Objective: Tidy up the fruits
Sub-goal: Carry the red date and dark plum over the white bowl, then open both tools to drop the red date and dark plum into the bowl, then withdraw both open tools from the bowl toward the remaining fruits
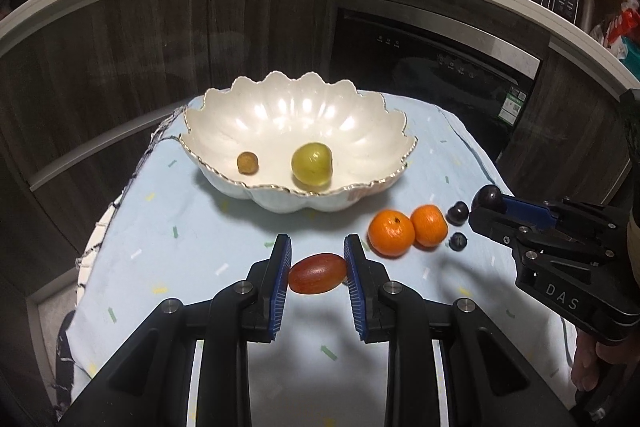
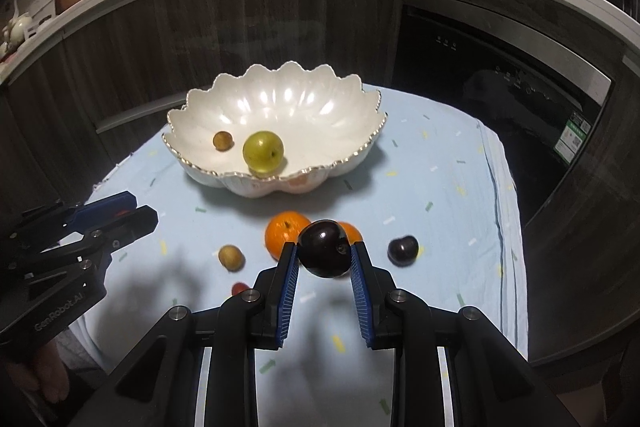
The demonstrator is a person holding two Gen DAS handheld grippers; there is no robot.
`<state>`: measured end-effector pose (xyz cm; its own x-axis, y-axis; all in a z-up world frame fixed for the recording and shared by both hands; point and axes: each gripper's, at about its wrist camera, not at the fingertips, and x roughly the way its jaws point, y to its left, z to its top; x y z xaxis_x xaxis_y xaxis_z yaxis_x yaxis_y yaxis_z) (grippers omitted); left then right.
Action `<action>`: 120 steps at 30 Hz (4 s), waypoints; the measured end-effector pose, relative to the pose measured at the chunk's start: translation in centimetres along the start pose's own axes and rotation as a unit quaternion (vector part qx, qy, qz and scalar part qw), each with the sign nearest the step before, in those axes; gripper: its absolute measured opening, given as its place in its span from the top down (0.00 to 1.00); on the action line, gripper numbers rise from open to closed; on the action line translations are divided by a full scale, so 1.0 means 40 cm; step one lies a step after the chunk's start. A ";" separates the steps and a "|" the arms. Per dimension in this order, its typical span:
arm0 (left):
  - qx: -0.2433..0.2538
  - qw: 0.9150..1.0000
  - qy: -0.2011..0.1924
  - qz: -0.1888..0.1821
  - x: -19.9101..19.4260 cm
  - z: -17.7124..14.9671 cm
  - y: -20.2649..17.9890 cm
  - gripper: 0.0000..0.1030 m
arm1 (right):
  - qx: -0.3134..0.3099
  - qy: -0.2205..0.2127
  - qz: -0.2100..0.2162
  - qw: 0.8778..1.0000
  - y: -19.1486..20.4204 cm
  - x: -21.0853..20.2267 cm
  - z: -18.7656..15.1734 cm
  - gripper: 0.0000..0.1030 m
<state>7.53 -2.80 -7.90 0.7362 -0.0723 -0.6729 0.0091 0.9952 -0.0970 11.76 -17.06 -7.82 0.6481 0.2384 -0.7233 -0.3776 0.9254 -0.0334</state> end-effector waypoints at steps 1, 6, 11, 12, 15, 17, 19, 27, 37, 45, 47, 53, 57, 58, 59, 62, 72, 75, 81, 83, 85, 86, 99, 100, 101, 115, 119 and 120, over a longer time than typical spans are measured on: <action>0.000 1.000 0.000 0.001 0.001 0.007 0.004 0.73 | 0.000 0.000 0.000 1.000 0.001 0.002 0.005 0.73; -0.004 1.000 -0.009 0.006 0.002 0.040 0.028 0.73 | -0.004 -0.003 0.001 1.000 0.012 0.009 0.038 0.73; -0.011 1.000 -0.013 0.011 0.012 0.083 0.053 0.73 | -0.009 -0.006 0.003 1.000 0.026 0.019 0.079 0.73; -0.011 1.000 -0.014 0.011 0.014 0.092 0.059 0.73 | -0.009 -0.007 0.003 1.000 0.027 0.020 0.085 0.73; -0.008 1.000 -0.011 0.011 0.025 0.118 0.070 0.73 | -0.007 -0.008 0.003 1.000 0.032 0.031 0.110 0.73; -0.005 1.000 -0.008 0.010 0.035 0.135 0.076 0.73 | -0.005 -0.007 0.002 1.000 0.033 0.038 0.123 0.73; 0.000 1.000 0.000 0.009 0.050 0.152 0.081 0.73 | -0.003 -0.006 0.001 1.000 0.033 0.047 0.138 0.73; 0.005 1.000 0.008 0.008 0.094 0.207 0.097 0.73 | 0.011 0.004 0.002 1.000 0.025 0.091 0.186 0.73; 0.006 0.999 0.034 0.001 0.179 0.244 0.118 0.73 | 0.017 0.022 -0.003 1.000 0.014 0.164 0.238 0.73; -0.002 0.998 0.063 -0.005 0.231 0.242 0.138 0.72 | 0.013 0.049 -0.004 0.999 0.023 0.223 0.255 0.73; -0.004 0.998 0.069 -0.004 0.238 0.241 0.141 0.72 | 0.013 0.056 -0.004 0.998 0.024 0.235 0.253 0.73; -0.011 0.998 0.067 -0.004 0.237 0.243 0.148 0.41 | 0.009 0.068 0.001 0.998 0.033 0.254 0.253 0.72; -0.007 0.998 0.065 0.011 0.233 0.243 0.147 0.25 | 0.005 0.059 -0.016 0.998 0.037 0.247 0.262 0.42; -0.007 0.998 0.063 0.016 0.231 0.244 0.149 0.19 | 0.008 0.051 -0.022 0.998 0.035 0.239 0.265 0.28; -0.010 0.998 0.061 0.021 0.228 0.245 0.152 0.16 | 0.011 0.041 -0.028 0.999 0.033 0.231 0.268 0.22; -0.012 0.998 0.058 0.030 0.221 0.248 0.155 0.06 | 0.021 0.027 -0.039 0.999 0.022 0.213 0.279 0.21; -0.010 0.998 0.041 0.036 0.186 0.267 0.144 0.02 | 0.037 0.014 -0.051 0.998 0.004 0.186 0.283 0.21; -0.007 0.999 0.038 0.036 0.174 0.272 0.135 0.02 | 0.039 0.009 -0.055 0.998 -0.002 0.171 0.276 0.21; 0.003 0.999 0.037 0.034 0.157 0.269 0.107 0.02 | 0.045 0.003 -0.062 0.997 -0.021 0.140 0.261 0.21; 0.008 0.999 0.035 0.032 0.148 0.267 0.094 0.02 | 0.046 0.001 -0.066 0.997 -0.027 0.131 0.254 0.21; 0.011 0.999 0.033 0.030 0.137 0.264 0.081 0.02 | 0.048 -0.001 -0.069 0.996 -0.036 0.119 0.247 0.21; 0.015 0.999 0.032 0.028 0.131 0.262 0.072 0.02 | 0.050 -0.002 -0.071 0.996 -0.041 0.112 0.243 0.21; 0.037 0.999 0.030 0.022 0.078 0.223 -0.015 0.02 | 0.060 -0.008 -0.097 0.993 -0.107 0.027 0.169 0.21; 0.038 0.999 0.030 0.022 0.073 0.217 -0.023 0.02 | 0.059 -0.008 -0.099 0.993 -0.110 0.022 0.162 0.21; 0.039 0.999 0.030 0.021 0.068 0.211 -0.028 0.02 | 0.059 -0.008 -0.099 0.993 -0.112 0.016 0.155 0.21; -0.006 0.999 0.032 0.031 0.035 0.136 -0.089 0.02 | 0.054 -0.017 -0.097 0.994 -0.160 -0.036 0.077 0.21; -0.014 0.999 0.034 0.038 0.036 0.114 -0.103 0.02 | 0.050 -0.018 -0.097 0.994 -0.171 -0.041 0.055 0.21; -0.019 0.998 0.035 0.039 0.036 0.109 -0.105 0.02 | 0.049 -0.019 -0.097 0.994 -0.173 -0.041 0.049 0.21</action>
<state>11.50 -6.78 -5.29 0.6853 -0.0004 -0.7282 -0.0723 0.9950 -0.0685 14.61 -23.29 -5.06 0.7269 0.0621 -0.6839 -0.1781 0.9789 -0.1003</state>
